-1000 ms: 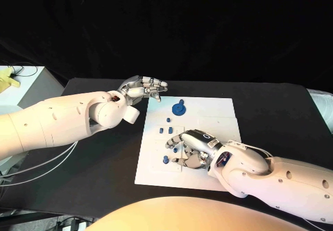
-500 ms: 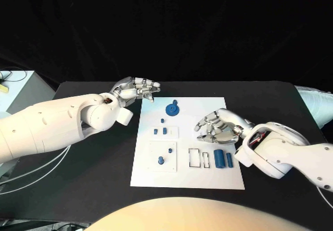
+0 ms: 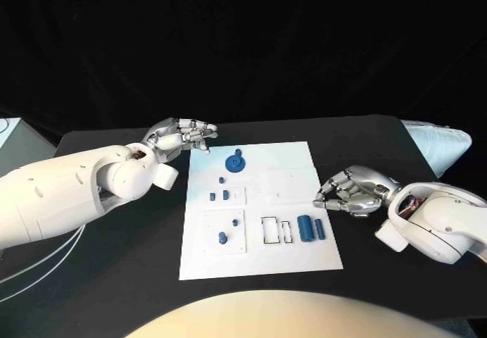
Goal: Assemble the parts on the task board
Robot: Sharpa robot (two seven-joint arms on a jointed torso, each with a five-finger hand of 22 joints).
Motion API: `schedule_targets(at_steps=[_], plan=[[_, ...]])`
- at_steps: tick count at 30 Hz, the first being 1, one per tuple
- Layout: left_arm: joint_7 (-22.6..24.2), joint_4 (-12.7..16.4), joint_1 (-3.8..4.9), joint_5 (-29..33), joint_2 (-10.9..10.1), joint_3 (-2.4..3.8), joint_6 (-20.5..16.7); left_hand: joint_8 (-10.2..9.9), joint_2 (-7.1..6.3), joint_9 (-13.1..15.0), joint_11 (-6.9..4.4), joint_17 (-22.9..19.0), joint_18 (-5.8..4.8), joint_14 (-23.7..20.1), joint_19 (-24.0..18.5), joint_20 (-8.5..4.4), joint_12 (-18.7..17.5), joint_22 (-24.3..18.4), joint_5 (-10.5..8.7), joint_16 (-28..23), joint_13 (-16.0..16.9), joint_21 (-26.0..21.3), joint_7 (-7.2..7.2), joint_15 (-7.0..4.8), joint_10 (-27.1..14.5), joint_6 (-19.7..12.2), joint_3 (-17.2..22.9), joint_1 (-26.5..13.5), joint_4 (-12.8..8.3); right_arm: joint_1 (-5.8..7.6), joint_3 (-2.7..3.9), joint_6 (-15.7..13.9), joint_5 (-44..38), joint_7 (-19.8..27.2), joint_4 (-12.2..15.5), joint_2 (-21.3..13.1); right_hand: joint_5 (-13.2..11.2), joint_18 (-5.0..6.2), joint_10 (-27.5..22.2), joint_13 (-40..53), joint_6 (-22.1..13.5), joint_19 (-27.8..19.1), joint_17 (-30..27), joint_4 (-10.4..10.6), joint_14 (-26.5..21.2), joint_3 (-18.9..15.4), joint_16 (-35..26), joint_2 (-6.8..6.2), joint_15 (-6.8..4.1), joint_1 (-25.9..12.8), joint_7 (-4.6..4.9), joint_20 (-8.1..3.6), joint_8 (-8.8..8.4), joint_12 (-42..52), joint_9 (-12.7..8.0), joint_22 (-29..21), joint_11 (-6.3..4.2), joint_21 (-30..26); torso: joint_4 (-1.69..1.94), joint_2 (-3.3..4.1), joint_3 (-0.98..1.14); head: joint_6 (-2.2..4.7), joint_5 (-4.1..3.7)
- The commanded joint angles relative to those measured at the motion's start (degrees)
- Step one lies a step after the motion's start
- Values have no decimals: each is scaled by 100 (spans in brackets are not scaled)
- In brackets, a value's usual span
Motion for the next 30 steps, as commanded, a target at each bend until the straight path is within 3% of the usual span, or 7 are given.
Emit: schedule_targets(at_steps=[1, 3, 6, 13, 21, 30], plan=[[-5, 0, -5, -23, 10, 0, 47, 30, -8, -5, -7, 6, 35, 12, 14, 42, 25, -8, -23, 29, 3, -27, 8, 36, -37, -35, -17, -62, 8, -30, -25, 46, -691, -694, 104, -73, 37, -87, 243, 934, 57, 53, 1022, 114, 493, -88, 38, -14, -44, -83, -2, -8, 43, 34, 23, 49, -36, 48, -32, -37, -13, -10, -68], [-8, -3, -10, -14, 13, -2, 55, 30, -8, -5, -7, 6, 35, 12, 14, 42, 25, -8, -23, 29, 3, -27, 8, 36, -37, -35, -17, -62, 8, -76, -45, -101, -995, -887, 155, -88, 43, -97, 265, 973, 73, 78, 1077, 292, 504, -275, 56, -39, -61, -164, -26, -23, 81, 48, 60, 98, -56, 88, -44, -57, -22, 32, -92], [-19, 1, -16, -8, 19, -4, 67, 34, 2, -5, -9, 8, 38, 15, 26, 41, 34, -20, -20, 36, 4, -42, 7, 35, -41, -39, -19, -61, 15, -152, -62, -264, -1316, -1091, 191, -53, -45, -103, 294, 1024, 80, 98, 1129, 517, 514, -661, 72, -26, -78, -133, -51, -44, 135, 65, 114, 147, -78, 117, -44, -75, -33, 17, -110], [-25, 18, -28, -2, 7, -10, 86, 35, 6, -5, -9, 10, 39, 18, 35, 40, 37, -24, -18, 42, 5, -45, 6, 35, -45, -41, -18, -57, 15, -323, -92, -393, -1819, -1334, 185, 132, -188, -113, 320, 1078, 40, 121, 1219, 542, 534, -1391, 99, 175, -85, 177, -57, -50, 184, 69, 176, 216, -83, 142, -46, -70, -25, -11, -84], [-28, 12, -32, 0, -12, -13, 95, 36, 6, -6, -9, 11, 40, 19, 40, 39, 38, -26, -18, 44, 5, -47, 7, 34, -48, -44, -19, -55, 14, -501, -100, -522, -2166, -1409, 132, 350, -204, -112, 319, 1088, 15, 121, 1241, 546, 538, -1685, 105, 260, -78, 364, -49, -44, 190, 58, 189, 228, -76, 125, -50, -59, -22, -11, -60], [-40, -5, -33, -16, -19, -15, 115, 38, 9, -6, -8, 12, 40, 18, 48, 38, 40, -30, -16, 47, 5, -51, 7, 34, -54, -46, -19, -50, 13, -594, -101, -538, -2297, -1435, 51, 524, -202, -109, 314, 1085, 14, 117, 1244, 554, 539, -1861, 105, 300, -76, 401, -48, -41, 198, 45, 197, 227, -74, 106, -51, -60, -18, -11, -31]])
